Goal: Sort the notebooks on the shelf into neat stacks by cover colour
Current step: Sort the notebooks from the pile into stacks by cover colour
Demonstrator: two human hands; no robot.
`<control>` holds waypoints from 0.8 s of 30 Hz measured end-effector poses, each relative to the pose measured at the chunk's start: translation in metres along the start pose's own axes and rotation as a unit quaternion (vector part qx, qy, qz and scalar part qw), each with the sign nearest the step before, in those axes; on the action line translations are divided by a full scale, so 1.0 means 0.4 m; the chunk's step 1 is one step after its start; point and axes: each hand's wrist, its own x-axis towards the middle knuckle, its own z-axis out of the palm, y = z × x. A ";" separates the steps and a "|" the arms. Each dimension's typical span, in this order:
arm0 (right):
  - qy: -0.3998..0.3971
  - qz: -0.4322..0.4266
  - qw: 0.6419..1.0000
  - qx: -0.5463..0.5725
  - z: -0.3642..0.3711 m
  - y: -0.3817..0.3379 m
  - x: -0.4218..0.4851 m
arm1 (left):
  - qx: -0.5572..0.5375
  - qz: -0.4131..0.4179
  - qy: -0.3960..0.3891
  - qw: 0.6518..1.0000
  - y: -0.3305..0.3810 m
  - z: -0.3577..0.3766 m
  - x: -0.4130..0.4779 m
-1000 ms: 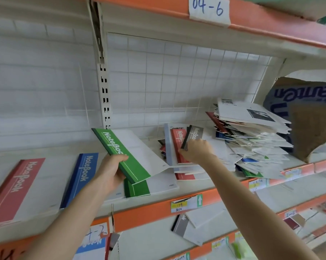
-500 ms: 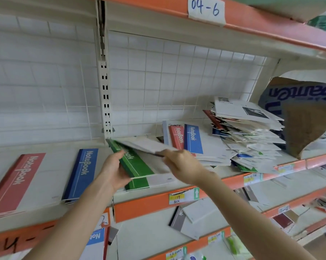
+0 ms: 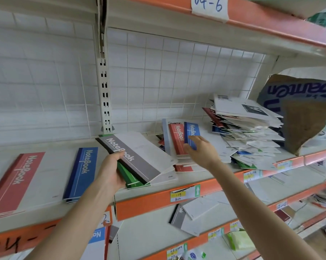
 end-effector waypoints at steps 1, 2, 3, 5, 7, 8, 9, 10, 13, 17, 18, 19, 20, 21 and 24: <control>-0.024 0.044 0.998 -0.031 0.001 0.017 0.016 | -0.001 -0.002 0.004 1.000 0.001 0.001 -0.002; -0.050 0.070 0.995 -0.059 0.003 0.027 0.030 | -0.001 -0.003 0.008 1.000 0.000 0.001 -0.002; -0.065 0.085 0.991 -0.079 0.005 0.032 0.040 | 0.002 -0.005 0.011 1.000 0.000 0.002 -0.003; -0.073 0.099 0.987 -0.106 0.010 0.035 0.057 | 0.003 -0.010 0.011 1.000 -0.001 0.002 -0.004; -0.070 0.085 0.984 -0.137 0.010 0.030 0.064 | -0.001 -0.014 0.012 1.000 -0.002 0.000 -0.004; -0.064 0.066 0.983 -0.158 0.011 0.028 0.068 | -0.004 -0.015 0.011 1.000 -0.002 -0.004 -0.004; -0.054 0.044 0.982 -0.176 0.013 0.028 0.069 | -0.005 -0.015 0.010 1.000 -0.001 -0.007 -0.004; -0.036 0.027 0.981 -0.190 0.013 0.028 0.066 | -0.004 -0.013 0.009 1.000 -0.001 -0.011 -0.003; 0.041 0.011 0.980 -0.196 0.011 0.037 0.052 | 0.000 -0.004 0.010 1.000 -0.003 -0.020 -0.003; 0.105 -0.079 0.989 -0.069 0.021 0.020 0.010 | 0.003 -0.006 0.017 1.000 -0.010 -0.020 0.000; 0.104 -0.134 0.985 -0.025 0.029 -0.002 -0.007 | 0.003 -0.005 0.016 1.000 -0.012 -0.017 0.000; 0.098 -0.185 0.978 0.012 0.034 -0.026 -0.025 | 0.002 -0.005 0.014 1.000 -0.015 -0.012 0.000; 0.082 -0.226 0.970 0.042 0.038 -0.052 -0.045 | -0.003 -0.006 0.011 1.000 -0.017 -0.006 -0.001; 0.057 -0.259 0.962 0.064 0.043 -0.075 -0.064 | -0.014 -0.009 0.006 1.000 -0.019 -0.001 -0.003; -0.023 -0.342 0.935 0.092 0.056 -0.134 -0.114 | -0.056 -0.024 -0.016 0.998 -0.023 0.003 -0.006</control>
